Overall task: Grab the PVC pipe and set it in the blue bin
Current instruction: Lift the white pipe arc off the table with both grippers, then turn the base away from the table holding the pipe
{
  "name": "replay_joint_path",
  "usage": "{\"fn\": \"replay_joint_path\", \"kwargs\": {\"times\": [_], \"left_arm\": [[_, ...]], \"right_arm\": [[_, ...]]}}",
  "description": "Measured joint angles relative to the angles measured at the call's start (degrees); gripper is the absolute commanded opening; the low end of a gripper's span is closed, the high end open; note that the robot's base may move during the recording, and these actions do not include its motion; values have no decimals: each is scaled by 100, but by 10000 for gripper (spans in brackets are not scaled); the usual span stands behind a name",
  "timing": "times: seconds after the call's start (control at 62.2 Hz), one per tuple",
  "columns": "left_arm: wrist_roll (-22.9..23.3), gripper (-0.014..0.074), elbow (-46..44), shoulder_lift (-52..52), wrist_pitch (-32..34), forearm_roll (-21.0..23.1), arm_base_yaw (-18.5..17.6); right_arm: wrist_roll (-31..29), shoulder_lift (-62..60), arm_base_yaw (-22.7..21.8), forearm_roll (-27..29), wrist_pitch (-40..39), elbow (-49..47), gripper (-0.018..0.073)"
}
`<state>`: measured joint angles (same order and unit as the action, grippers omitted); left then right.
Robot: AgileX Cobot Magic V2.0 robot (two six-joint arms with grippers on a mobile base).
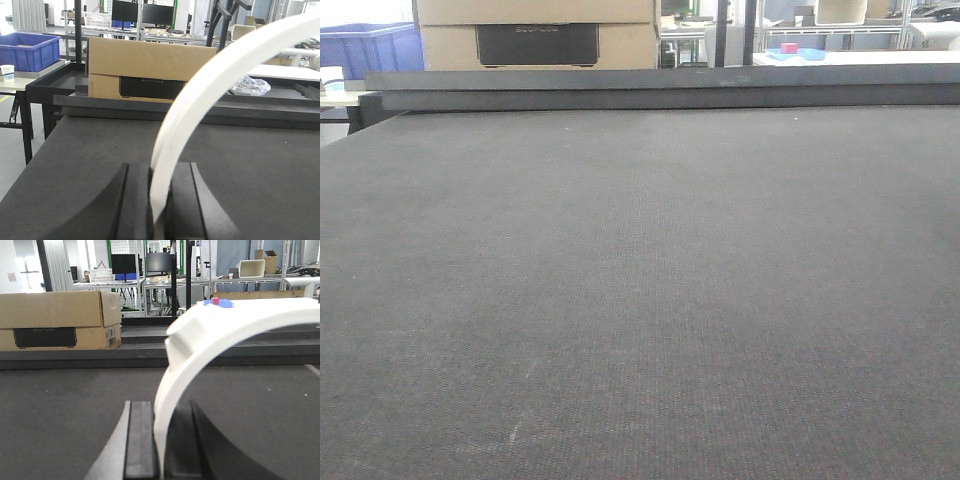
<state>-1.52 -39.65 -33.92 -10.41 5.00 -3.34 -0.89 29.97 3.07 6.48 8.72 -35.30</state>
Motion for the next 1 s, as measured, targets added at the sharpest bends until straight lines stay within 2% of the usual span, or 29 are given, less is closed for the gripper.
{"fn": "replay_joint_path", "kwargs": {"times": [0.998], "left_arm": [[0, -111, 0, 0, 74, 10, 0]], "right_arm": [[0, 0, 0, 0, 0, 0, -162]]}}
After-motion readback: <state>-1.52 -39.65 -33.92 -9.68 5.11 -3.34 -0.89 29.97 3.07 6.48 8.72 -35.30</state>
